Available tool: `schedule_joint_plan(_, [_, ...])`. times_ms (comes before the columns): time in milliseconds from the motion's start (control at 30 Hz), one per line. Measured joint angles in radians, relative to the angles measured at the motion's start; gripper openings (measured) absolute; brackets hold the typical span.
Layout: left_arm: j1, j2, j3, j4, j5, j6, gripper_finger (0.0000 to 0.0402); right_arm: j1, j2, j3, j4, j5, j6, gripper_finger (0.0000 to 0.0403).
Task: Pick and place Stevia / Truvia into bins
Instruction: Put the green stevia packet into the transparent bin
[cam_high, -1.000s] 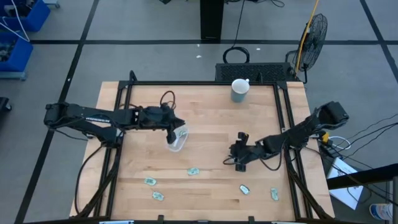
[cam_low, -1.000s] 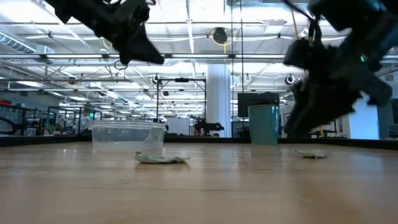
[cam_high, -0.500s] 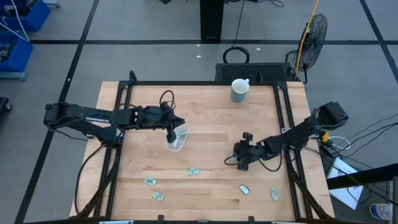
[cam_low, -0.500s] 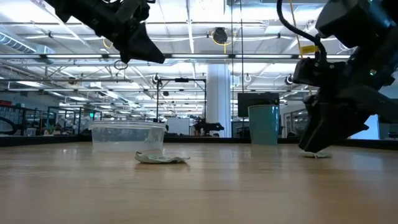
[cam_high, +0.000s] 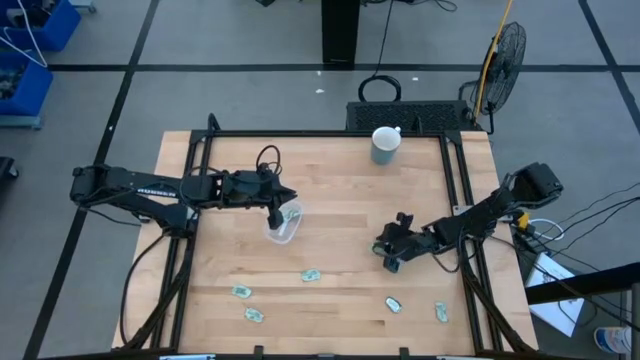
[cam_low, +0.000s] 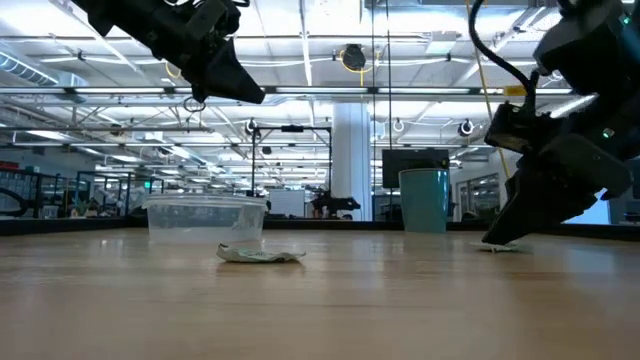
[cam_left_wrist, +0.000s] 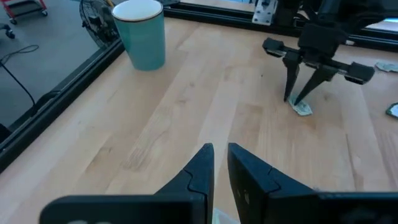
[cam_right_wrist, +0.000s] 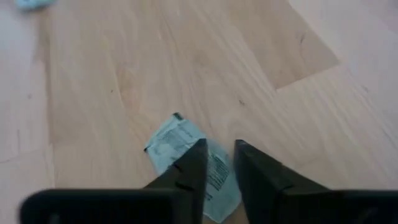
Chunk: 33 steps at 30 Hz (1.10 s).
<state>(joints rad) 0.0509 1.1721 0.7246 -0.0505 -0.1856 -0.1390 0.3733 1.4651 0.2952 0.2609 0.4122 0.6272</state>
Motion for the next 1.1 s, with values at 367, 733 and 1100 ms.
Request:
schedule_joint_plan(367, [0.0, 0.0, 0.0, 0.017, 0.001, -0.058, 0.0051, -0.042, 0.005, 0.068, 0.381, 0.064, -0.535, 0.0004])
schedule_joint_plan(733, [-0.065, 0.063, 0.0, 0.168, 0.046, 0.131, 0.0079, -0.202, 0.005, 0.358, 0.27, 0.102, -1.003, 0.0002])
schedule_joint_plan(1100, [-0.044, 0.229, -0.001, 0.359, 0.051, 0.163, 0.0222, -0.283, 0.142, 0.358, 0.48, 0.028, -1.064, 0.0001])
